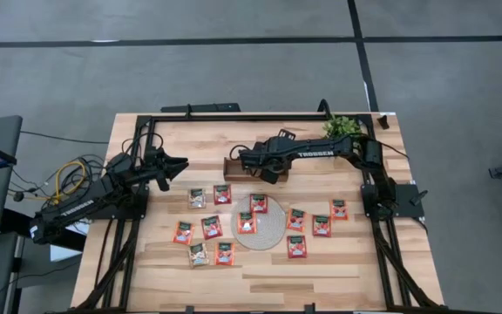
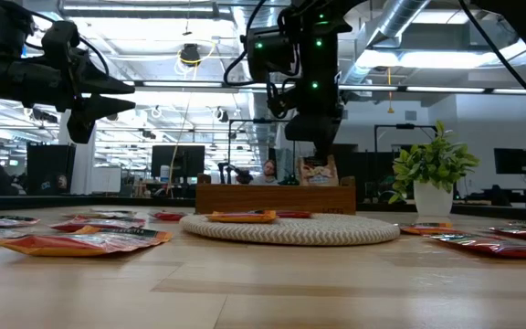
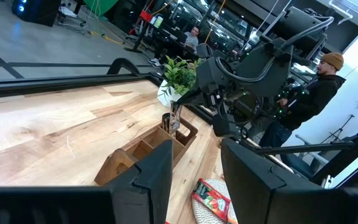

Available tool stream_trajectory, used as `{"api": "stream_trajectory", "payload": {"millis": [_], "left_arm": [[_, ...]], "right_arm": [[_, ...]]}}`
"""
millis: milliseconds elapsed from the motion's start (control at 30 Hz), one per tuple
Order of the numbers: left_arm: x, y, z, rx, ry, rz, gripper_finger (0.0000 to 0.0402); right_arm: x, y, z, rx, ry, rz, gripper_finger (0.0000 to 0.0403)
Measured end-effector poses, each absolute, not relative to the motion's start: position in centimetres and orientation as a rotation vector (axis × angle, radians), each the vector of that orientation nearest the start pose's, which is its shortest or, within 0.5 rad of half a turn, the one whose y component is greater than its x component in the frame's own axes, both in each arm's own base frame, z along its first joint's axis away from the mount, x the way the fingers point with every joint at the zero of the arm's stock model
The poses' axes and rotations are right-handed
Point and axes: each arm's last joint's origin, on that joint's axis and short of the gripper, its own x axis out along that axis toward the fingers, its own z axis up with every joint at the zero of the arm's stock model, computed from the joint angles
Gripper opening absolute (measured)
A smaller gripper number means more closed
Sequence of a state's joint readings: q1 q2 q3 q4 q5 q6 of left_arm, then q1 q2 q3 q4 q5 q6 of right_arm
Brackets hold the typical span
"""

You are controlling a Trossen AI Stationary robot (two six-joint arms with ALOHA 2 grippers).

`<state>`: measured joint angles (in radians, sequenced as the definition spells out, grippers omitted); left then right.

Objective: Pick & Place Tea
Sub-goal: Put the brown tea bag into the right section of the wooden organizer

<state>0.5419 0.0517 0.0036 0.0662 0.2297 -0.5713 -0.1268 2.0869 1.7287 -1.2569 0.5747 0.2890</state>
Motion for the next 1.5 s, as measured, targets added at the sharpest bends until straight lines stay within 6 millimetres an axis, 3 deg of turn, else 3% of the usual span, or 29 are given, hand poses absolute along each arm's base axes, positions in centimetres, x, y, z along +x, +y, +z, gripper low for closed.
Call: {"api": "stream_trajectory", "payload": {"millis": [933,1233,1500], "left_arm": [[8.89,4.59,16.7,-0.56,-0.106,0.299,0.0128],[8.9,4.59,16.7,-0.56,-0.106,0.299,0.0128],[8.9,4.59,16.7,-0.561,-0.106,0.299,0.0128]], "right_arm": [[38.99,-6.57,21.15,-0.145,1.511,-0.765,0.0002],[38.99,-6.56,21.16,-0.146,1.51,-0.766,0.0065],[38.97,-6.56,21.18,-0.149,1.513,-0.766,0.0075]]}}
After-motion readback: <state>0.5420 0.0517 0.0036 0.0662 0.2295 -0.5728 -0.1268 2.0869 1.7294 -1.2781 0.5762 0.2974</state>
